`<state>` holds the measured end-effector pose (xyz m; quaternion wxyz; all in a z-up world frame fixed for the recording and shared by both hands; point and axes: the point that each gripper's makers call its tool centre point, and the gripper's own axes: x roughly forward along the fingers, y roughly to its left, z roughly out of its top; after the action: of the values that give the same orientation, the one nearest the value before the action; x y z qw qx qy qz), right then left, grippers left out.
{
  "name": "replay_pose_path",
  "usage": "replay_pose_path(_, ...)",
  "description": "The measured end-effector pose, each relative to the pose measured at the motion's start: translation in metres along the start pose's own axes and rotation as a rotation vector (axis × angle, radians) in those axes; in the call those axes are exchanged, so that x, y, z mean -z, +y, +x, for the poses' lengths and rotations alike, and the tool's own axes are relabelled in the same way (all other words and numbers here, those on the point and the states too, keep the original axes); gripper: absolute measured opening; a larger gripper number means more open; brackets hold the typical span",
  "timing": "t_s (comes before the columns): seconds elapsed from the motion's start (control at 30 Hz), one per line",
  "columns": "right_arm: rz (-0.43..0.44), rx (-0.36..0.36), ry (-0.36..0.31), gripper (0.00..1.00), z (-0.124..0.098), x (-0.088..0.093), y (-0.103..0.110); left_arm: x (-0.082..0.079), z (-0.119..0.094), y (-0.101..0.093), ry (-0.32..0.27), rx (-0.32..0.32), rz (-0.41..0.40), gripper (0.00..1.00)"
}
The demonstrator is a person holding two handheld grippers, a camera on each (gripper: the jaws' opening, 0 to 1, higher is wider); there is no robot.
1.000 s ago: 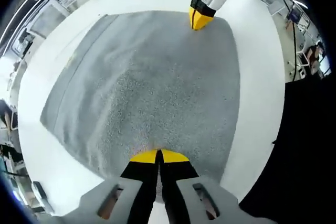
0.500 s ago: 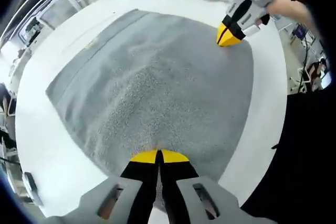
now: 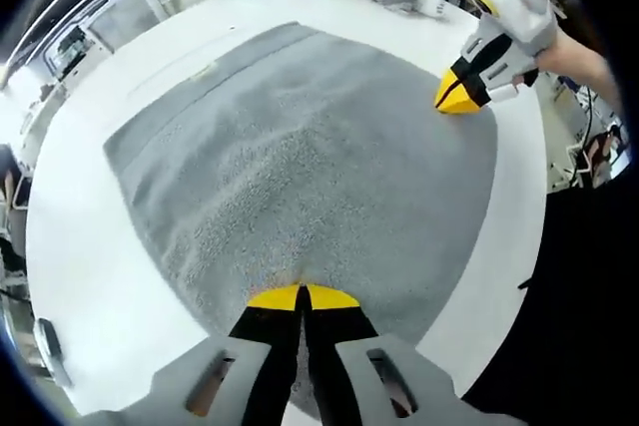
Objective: Fold the towel on the table until its edges align and the towel forms a compact rectangular stack.
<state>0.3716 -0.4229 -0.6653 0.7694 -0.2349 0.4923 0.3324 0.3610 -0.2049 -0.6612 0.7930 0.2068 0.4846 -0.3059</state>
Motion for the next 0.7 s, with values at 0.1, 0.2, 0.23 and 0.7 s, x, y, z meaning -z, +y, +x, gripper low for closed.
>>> replay_pose_path(0.1,0.009,0.008,-0.019,0.0,-0.0005,0.0011,0.0023,-0.0003,0.0003,0.0005,-0.002,0.005,-0.007,0.01)
replay_pose_path(0.2,0.015,0.01,-0.028,0.0,-0.0008,0.0016,0.0034,-0.0002,0.0003,0.0,-0.006,0.005,0.001,0.01)
replay_pose_path(0.23,0.02,0.009,-0.031,0.0,-0.001,0.0019,0.0039,-0.0001,0.0001,-0.0005,-0.006,0.002,0.004,0.01)
replay_pose_path(0.7,0.017,0.02,-0.04,0.0,-0.0022,0.0031,0.0058,-0.0004,-0.0001,-0.0015,-0.003,-0.01,0.021,0.01)
